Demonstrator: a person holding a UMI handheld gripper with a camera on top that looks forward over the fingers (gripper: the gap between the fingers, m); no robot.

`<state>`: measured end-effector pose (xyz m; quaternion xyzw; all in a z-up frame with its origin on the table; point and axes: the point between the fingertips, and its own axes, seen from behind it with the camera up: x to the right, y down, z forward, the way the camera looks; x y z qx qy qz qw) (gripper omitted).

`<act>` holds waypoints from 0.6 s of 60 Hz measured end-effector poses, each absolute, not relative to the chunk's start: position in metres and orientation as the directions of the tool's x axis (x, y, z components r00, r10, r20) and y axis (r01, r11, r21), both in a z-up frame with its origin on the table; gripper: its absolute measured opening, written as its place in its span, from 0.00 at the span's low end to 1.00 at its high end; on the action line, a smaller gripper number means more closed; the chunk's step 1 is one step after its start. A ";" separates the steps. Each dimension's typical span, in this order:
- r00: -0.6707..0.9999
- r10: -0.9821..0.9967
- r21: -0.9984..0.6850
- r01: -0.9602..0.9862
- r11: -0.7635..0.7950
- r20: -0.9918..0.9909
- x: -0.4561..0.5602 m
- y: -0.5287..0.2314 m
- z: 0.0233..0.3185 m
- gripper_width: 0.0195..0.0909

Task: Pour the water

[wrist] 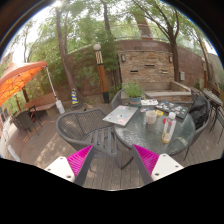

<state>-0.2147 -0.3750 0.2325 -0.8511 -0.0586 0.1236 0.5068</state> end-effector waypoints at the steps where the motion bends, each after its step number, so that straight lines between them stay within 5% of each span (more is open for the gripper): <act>1: 0.966 0.210 -0.878 -0.033 -0.478 -0.151 -0.211 -0.374 0.233 0.90; 2: 0.970 0.192 -0.875 -0.040 -0.482 -0.150 -0.212 -0.382 0.255 0.89; 3: 0.972 0.179 -0.878 -0.050 -0.476 -0.153 -0.204 -0.372 0.233 0.89; 16: 0.990 0.003 -0.893 -0.124 -0.433 -0.140 -0.144 -0.361 0.231 0.88; 36: 0.987 -0.159 -0.950 -0.057 -0.306 -0.008 -0.017 -0.224 0.166 0.88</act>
